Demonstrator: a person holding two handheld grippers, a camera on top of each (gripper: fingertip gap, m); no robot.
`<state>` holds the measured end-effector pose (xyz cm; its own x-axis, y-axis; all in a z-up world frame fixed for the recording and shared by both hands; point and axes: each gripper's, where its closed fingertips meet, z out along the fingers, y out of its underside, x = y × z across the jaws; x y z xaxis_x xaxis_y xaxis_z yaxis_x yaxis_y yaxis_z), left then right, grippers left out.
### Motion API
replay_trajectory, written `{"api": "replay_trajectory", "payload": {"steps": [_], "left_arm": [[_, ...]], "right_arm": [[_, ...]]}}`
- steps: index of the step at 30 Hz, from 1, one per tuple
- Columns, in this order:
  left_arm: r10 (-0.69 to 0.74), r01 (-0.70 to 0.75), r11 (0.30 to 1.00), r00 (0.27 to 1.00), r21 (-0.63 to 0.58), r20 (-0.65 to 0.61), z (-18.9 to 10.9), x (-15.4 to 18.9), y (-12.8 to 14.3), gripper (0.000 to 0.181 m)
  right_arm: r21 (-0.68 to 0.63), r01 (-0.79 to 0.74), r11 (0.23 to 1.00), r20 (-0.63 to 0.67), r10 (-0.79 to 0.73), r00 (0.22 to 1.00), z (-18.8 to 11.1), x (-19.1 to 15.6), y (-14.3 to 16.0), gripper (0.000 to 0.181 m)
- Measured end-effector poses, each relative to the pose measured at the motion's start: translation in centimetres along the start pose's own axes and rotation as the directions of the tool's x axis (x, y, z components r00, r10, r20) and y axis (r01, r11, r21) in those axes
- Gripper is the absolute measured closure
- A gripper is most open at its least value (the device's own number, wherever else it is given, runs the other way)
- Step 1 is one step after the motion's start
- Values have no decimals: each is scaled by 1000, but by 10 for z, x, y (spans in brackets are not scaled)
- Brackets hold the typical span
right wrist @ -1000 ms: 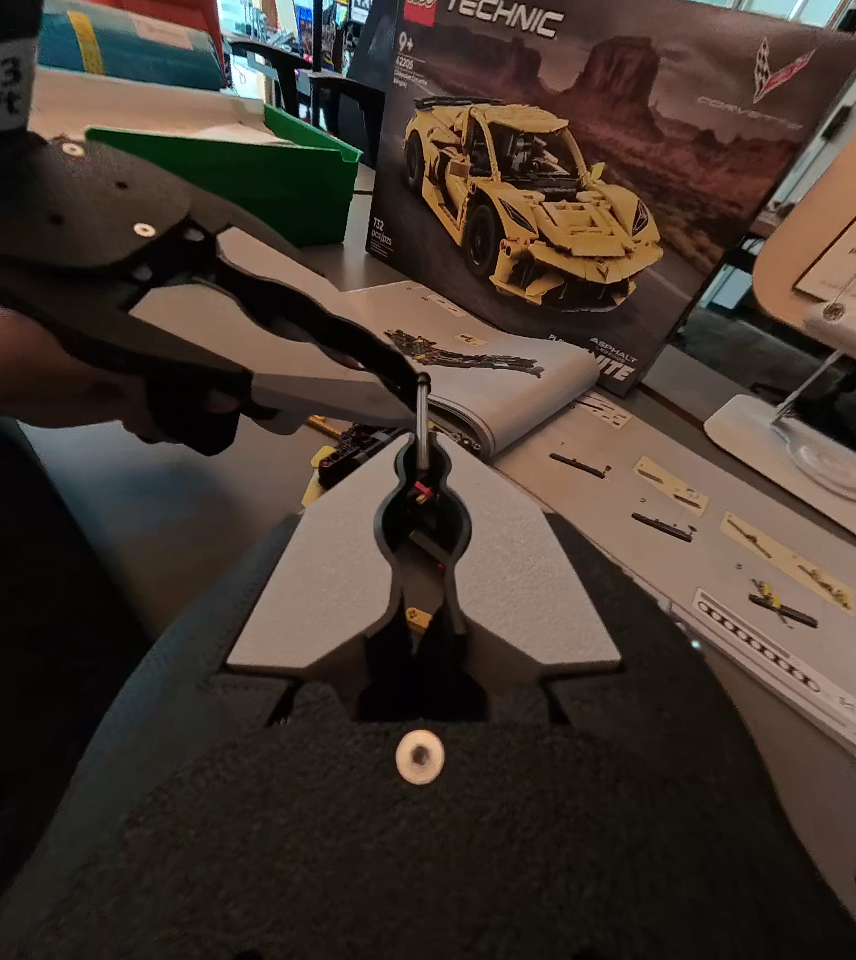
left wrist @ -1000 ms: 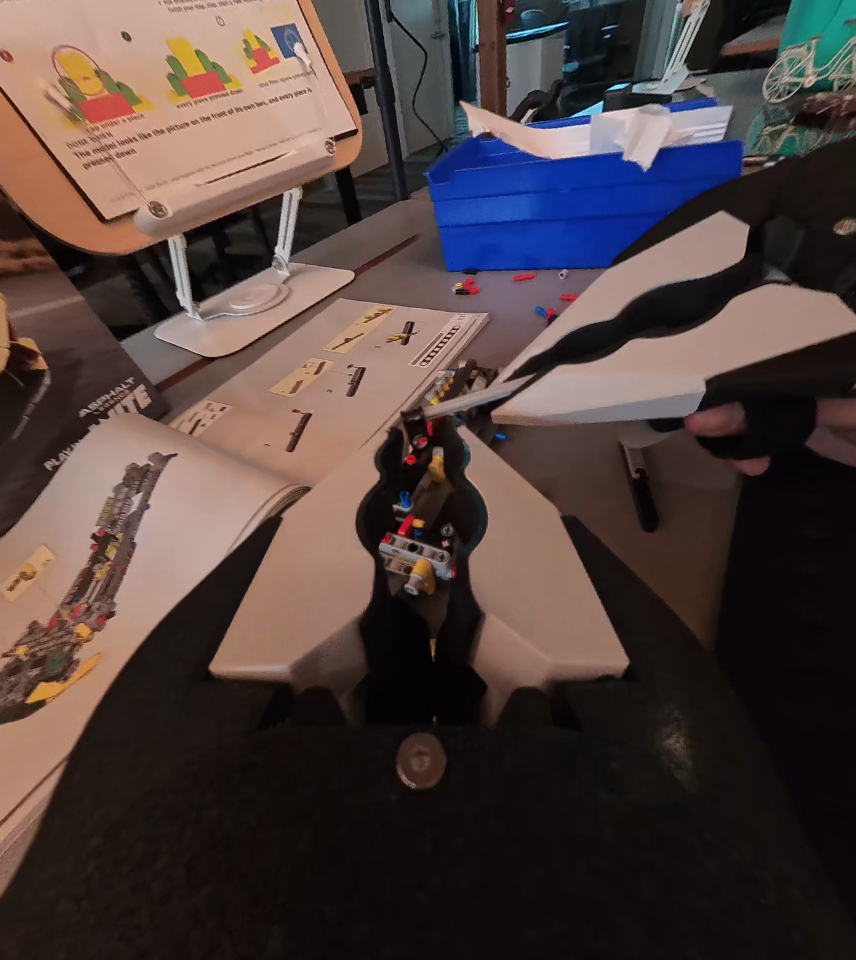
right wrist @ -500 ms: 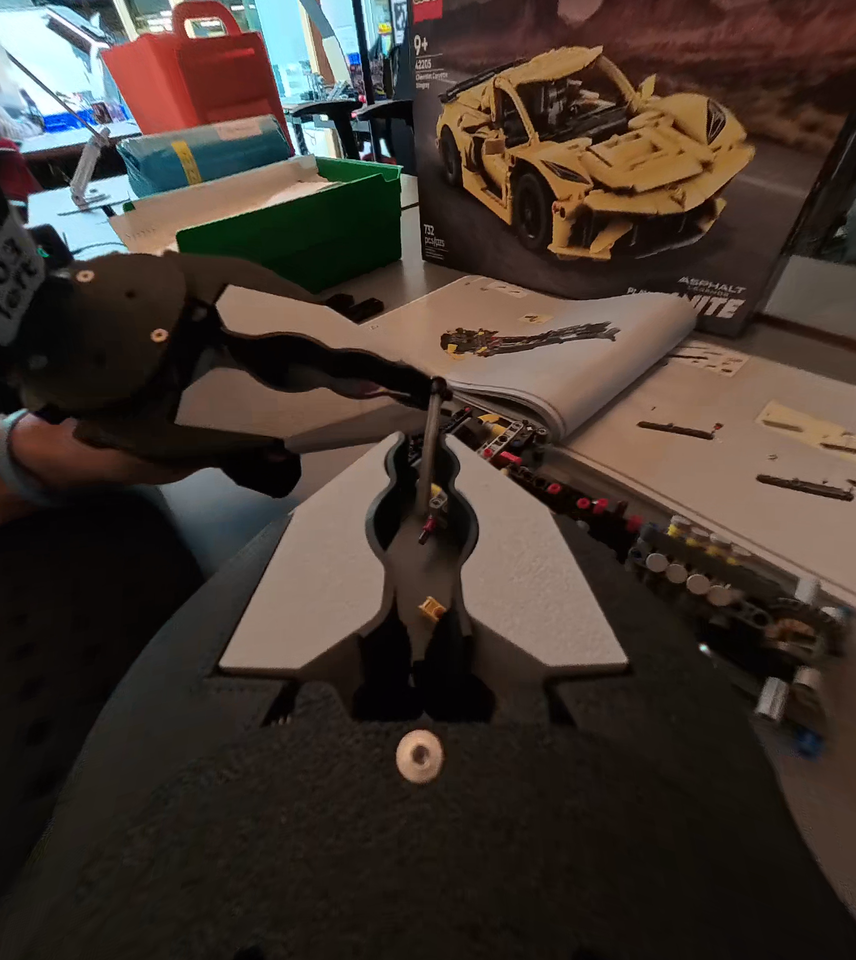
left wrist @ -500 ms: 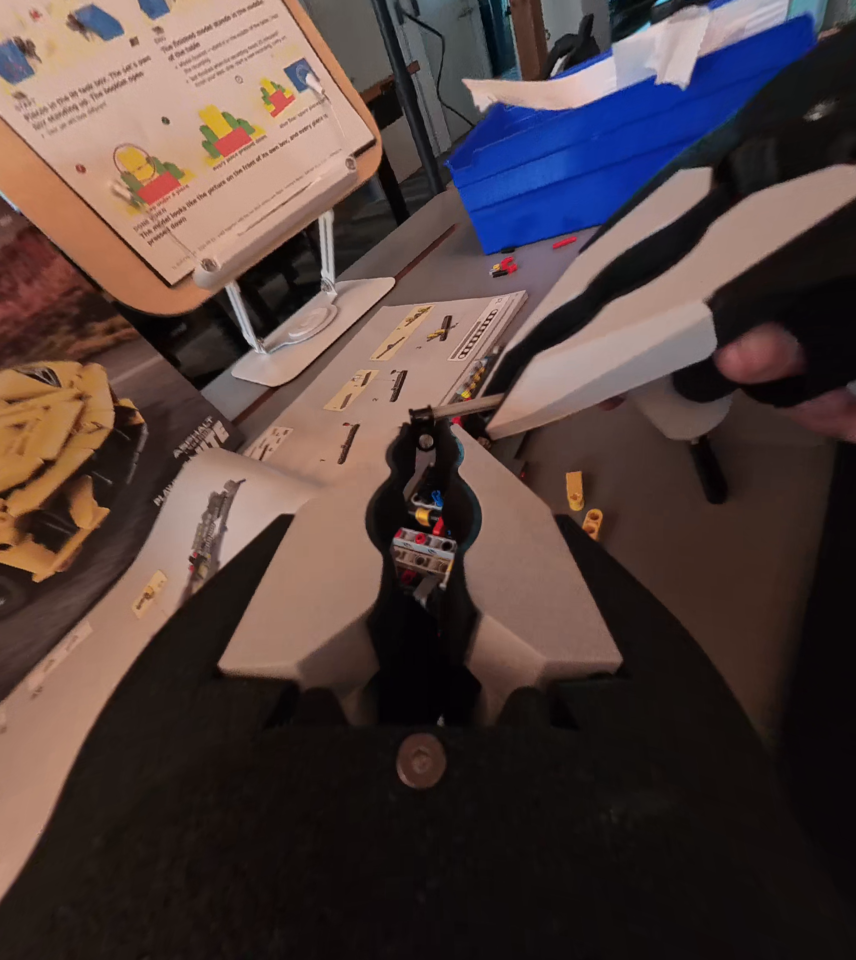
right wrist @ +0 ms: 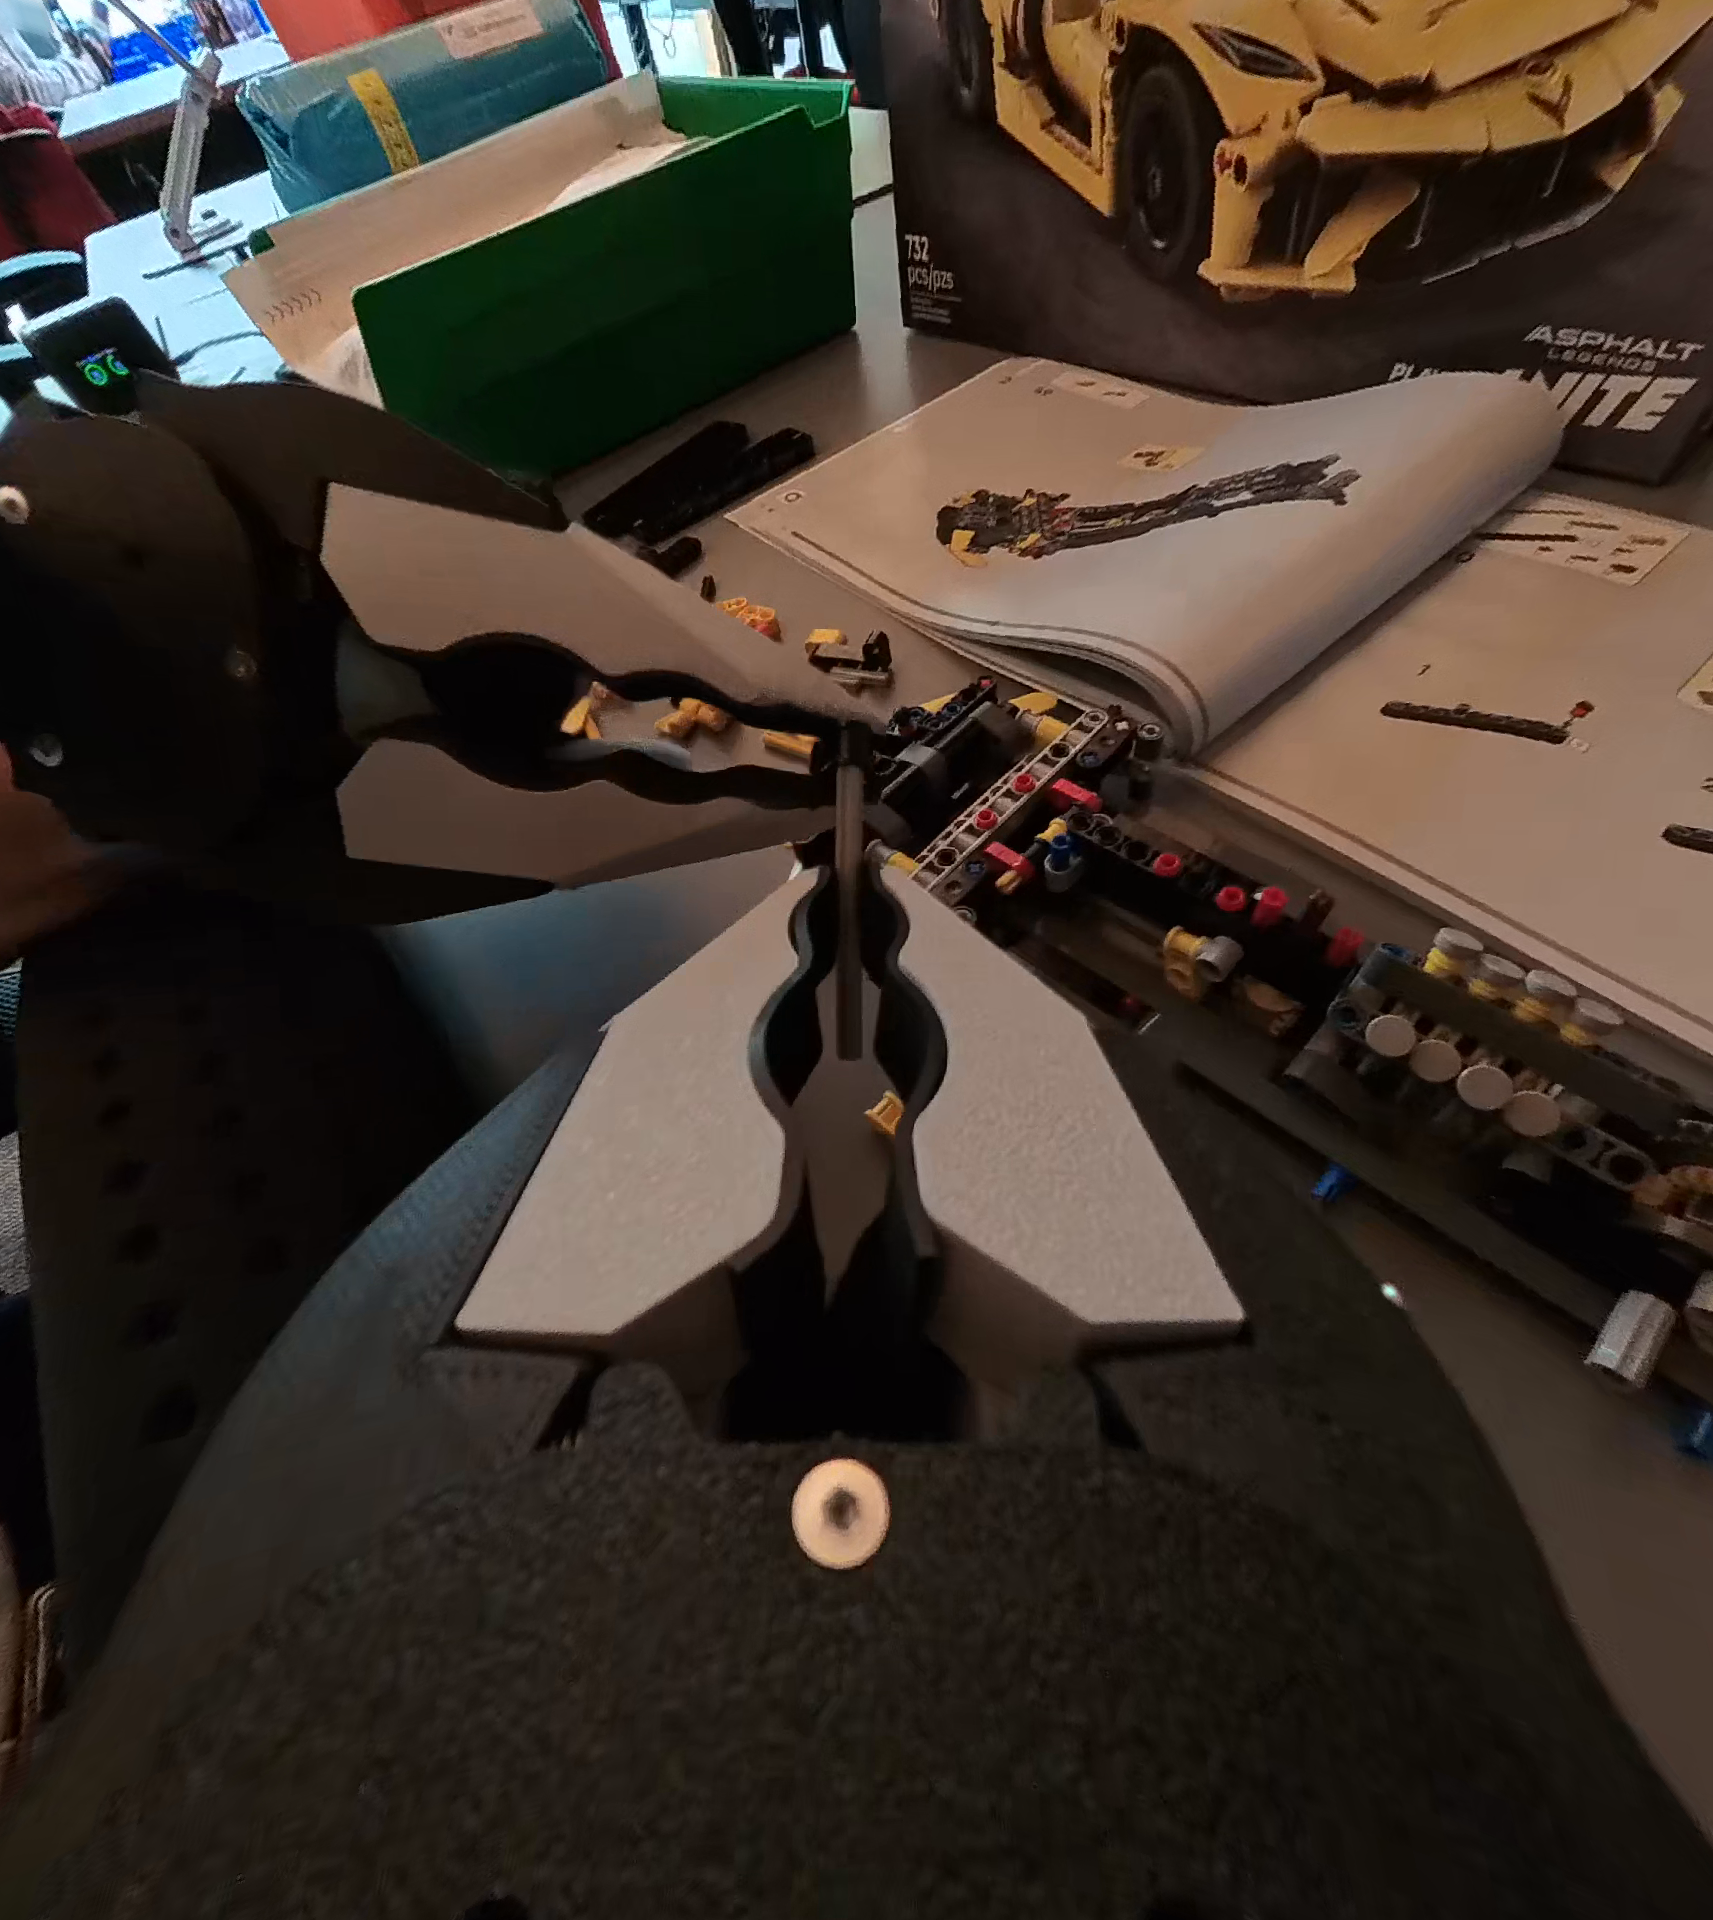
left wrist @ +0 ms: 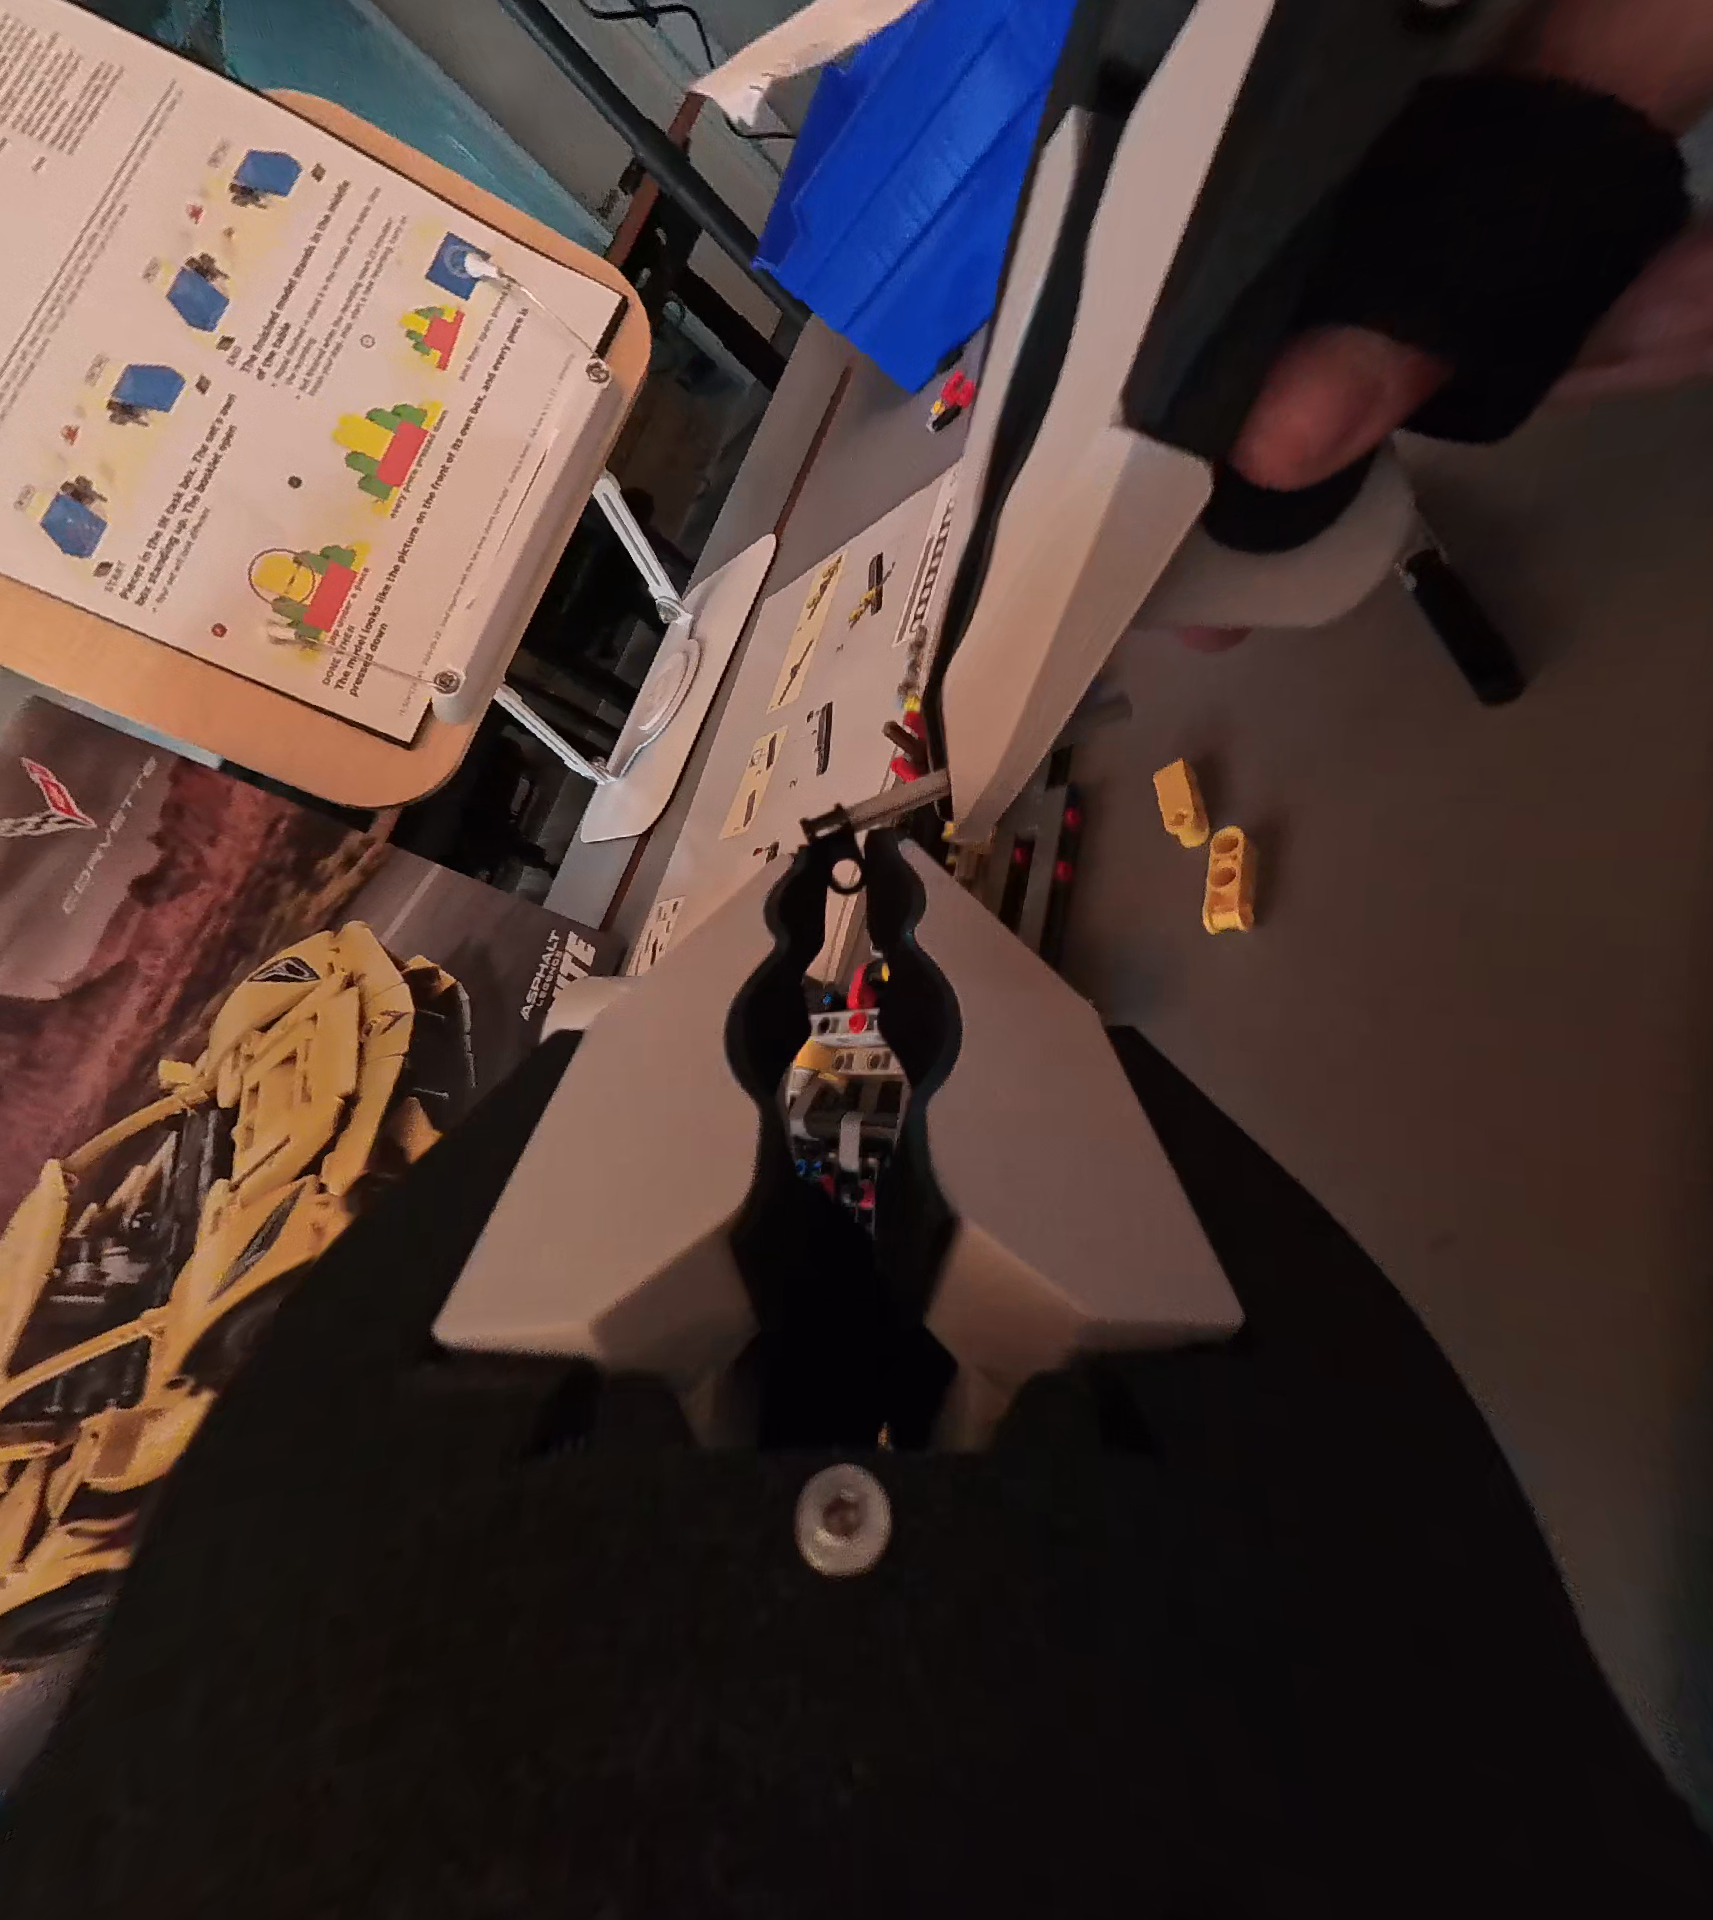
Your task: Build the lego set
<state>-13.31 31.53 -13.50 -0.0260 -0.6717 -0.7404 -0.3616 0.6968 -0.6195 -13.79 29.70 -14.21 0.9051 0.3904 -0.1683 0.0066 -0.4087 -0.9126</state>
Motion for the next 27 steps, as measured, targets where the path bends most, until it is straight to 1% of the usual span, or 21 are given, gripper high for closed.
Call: {"api": "replay_trajectory", "payload": {"steps": [1,4,8,9,10,12,14,18,20,22,24,25,27], "left_arm": [[19,-19,1000,1000,1,2,0,0,0,174],[66,-66,998,998,0,-3,-1,1,-1,175],[41,-41,999,999,18,-25,-3,1,-4,175],[6,-5,999,1000,33,-22,-4,-2,-7,174],[-71,72,996,997,56,-28,-5,-5,-10,174],[-246,248,965,969,89,-39,-7,-12,-15,175],[-300,301,951,954,68,-24,-3,-13,-13,175],[-343,344,938,939,45,-31,0,-11,-11,175],[-278,278,960,961,36,-2,1,-9,-9,176],[-142,142,990,989,7,50,2,-7,-5,177],[-1,3,1000,998,-30,70,3,-4,0,175],[48,-45,998,996,-36,70,1,-4,1,176],[72,-70,997,996,-30,48,0,-3,1,176]], "right_arm": [[-1,0,1000,5,0,1000,0,-1,0,178],[-9,-5,1000,21,5,1000,1,-2,2,179],[-4,-28,1000,61,28,998,1,-5,1,179],[19,-50,999,85,48,995,-1,-6,-2,179],[50,-76,996,115,70,991,-3,-7,-7,179],[101,-131,986,166,113,980,-6,-9,-17,178],[86,-129,988,142,116,983,-4,-5,-14,178],[68,-83,994,82,78,994,-1,-1,-11,179],[45,-55,997,57,52,997,1,-1,-7,178],[25,-49,999,54,47,997,1,-1,-4,178],[5,-51,999,56,51,997,2,-1,0,179],[2,-51,999,61,51,997,2,-2,0,179],[-1,-43,999,68,43,997,2,-3,0,179]]}}
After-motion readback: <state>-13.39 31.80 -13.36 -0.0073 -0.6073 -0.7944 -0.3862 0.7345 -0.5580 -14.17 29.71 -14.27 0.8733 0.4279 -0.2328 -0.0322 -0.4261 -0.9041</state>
